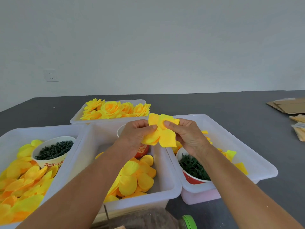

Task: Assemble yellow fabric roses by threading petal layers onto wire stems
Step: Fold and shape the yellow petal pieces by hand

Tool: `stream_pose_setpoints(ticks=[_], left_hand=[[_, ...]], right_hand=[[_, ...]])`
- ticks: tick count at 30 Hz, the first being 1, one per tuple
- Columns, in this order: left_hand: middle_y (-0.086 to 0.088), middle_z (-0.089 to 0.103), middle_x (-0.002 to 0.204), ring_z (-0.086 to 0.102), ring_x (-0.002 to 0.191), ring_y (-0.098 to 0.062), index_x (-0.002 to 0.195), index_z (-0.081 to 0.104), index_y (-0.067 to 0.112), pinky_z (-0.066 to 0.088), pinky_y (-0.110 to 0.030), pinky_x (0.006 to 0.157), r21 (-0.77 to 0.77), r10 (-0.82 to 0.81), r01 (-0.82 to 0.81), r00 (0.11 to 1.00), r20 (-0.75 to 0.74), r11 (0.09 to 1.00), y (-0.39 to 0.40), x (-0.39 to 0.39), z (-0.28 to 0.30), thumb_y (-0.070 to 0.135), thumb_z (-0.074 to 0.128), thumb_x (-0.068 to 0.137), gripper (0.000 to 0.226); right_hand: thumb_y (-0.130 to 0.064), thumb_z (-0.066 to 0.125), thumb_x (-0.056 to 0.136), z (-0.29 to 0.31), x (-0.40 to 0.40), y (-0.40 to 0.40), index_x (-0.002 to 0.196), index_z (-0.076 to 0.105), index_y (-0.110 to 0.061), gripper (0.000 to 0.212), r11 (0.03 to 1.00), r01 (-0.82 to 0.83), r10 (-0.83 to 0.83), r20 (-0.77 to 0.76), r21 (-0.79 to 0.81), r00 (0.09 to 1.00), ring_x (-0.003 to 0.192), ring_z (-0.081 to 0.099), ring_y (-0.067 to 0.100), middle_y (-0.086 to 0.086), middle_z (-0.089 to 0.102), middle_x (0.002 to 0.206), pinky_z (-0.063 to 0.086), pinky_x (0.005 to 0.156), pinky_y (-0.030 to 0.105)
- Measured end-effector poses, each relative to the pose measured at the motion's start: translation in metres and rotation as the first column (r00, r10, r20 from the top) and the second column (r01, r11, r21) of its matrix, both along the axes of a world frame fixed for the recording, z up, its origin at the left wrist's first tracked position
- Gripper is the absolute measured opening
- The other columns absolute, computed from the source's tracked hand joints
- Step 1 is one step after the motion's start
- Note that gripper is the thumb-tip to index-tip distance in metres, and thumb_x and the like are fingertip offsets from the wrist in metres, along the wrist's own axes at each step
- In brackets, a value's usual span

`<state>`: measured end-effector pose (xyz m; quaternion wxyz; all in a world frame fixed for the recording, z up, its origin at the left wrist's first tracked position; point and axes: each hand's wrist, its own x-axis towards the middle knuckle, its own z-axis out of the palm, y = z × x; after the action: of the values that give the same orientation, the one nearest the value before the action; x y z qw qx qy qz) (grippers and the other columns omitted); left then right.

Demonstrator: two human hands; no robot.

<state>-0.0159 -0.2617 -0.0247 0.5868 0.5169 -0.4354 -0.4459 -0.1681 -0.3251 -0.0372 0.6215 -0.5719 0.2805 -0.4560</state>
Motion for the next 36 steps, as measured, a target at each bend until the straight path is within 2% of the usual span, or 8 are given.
stream_pose_setpoints(ticks=[5,8,11,14,19,25,31,36], left_hand=[[-0.014,0.068,0.097,0.065,0.081,-0.024,0.109,0.062,0.000,0.056,-0.030,0.060,0.024,-0.065,0.068,0.992,-0.112,0.997,0.0005,0.0021,0.0026,-0.003,0.063,0.081,0.029],[-0.017,0.069,0.101,0.067,0.090,-0.029,0.109,0.063,-0.002,0.056,-0.040,0.078,-0.062,0.054,-0.042,0.977,0.206,0.997,0.0004,0.0021,-0.0014,-0.004,0.072,0.074,0.036],[-0.014,0.069,0.083,0.064,0.079,-0.029,0.085,0.065,0.003,0.054,-0.040,0.074,-0.178,0.164,-0.080,0.838,0.521,0.981,0.0009,0.0006,-0.0021,0.007,0.078,0.072,0.019],[-0.013,0.067,0.078,0.062,0.075,-0.030,0.081,0.065,0.003,0.053,-0.043,0.072,-0.236,0.241,-0.114,0.741,0.626,0.965,-0.0003,-0.0010,-0.0032,0.017,0.078,0.074,0.020],[-0.011,0.070,0.093,0.066,0.091,-0.028,0.099,0.066,0.013,0.054,-0.051,0.084,-0.111,0.170,-0.140,0.924,0.344,0.984,-0.0008,-0.0011,-0.0011,0.017,0.069,0.083,0.017],[-0.019,0.065,0.092,0.064,0.094,-0.038,0.077,0.060,0.011,0.055,-0.051,0.080,-0.102,0.264,-0.253,0.957,0.117,0.962,-0.0018,0.0045,0.0011,-0.001,0.068,0.080,0.015],[-0.015,0.061,0.093,0.063,0.087,-0.030,0.082,0.058,0.010,0.059,-0.039,0.062,0.003,0.089,-0.089,0.995,-0.047,0.996,-0.0007,0.0013,0.0025,-0.003,0.066,0.079,0.015],[-0.020,0.068,0.103,0.064,0.099,-0.036,0.100,0.068,0.004,0.055,-0.045,0.082,0.049,0.113,-0.121,0.985,0.134,0.991,0.0000,0.0022,0.0008,0.006,0.069,0.081,0.019]], right_hand=[[-0.009,0.066,0.074,0.0015,-0.0005,-0.0004,0.098,0.066,0.001,0.027,0.992,-0.091,0.089,0.033,0.085,0.996,0.072,0.069,0.020,0.010,0.073,0.083,0.059,0.065,0.031],[-0.002,0.068,0.079,-0.0011,0.0005,0.0007,0.091,0.064,0.007,0.016,0.989,0.088,-0.104,-0.135,-0.117,0.985,0.072,0.062,0.024,0.015,0.067,0.079,0.054,0.069,0.035],[-0.005,0.075,0.075,-0.0024,0.0012,0.0040,0.070,0.059,-0.002,0.017,0.948,0.172,-0.225,-0.180,-0.269,0.958,0.069,0.055,0.025,0.017,0.059,0.074,0.048,0.067,0.037],[-0.013,0.076,0.075,-0.0031,0.0016,0.0045,0.075,0.063,0.000,0.019,0.943,0.217,-0.269,-0.197,-0.252,0.943,0.067,0.057,0.021,0.016,0.063,0.073,0.049,0.064,0.033],[-0.007,0.070,0.081,-0.0014,0.0009,0.0030,0.086,0.066,-0.015,0.010,0.964,0.178,-0.210,-0.157,-0.200,0.965,0.076,0.065,0.017,0.010,0.071,0.088,0.056,0.066,0.030],[-0.031,0.071,0.074,0.0012,0.0020,0.0049,0.103,0.065,-0.011,0.037,0.994,0.093,-0.101,-0.152,-0.062,0.983,0.080,0.070,0.020,0.008,0.072,0.092,0.058,0.071,0.033],[0.001,0.069,0.080,0.0010,0.0009,0.0040,0.084,0.063,-0.011,0.014,0.963,0.221,-0.243,-0.138,-0.157,0.960,0.067,0.065,0.019,0.013,0.068,0.082,0.057,0.063,0.031],[0.001,0.074,0.074,-0.0012,0.0008,0.0050,0.083,0.066,-0.011,0.016,0.914,0.206,-0.284,-0.188,-0.350,0.940,0.058,0.063,0.010,-0.001,0.068,0.067,0.052,0.057,0.022]])
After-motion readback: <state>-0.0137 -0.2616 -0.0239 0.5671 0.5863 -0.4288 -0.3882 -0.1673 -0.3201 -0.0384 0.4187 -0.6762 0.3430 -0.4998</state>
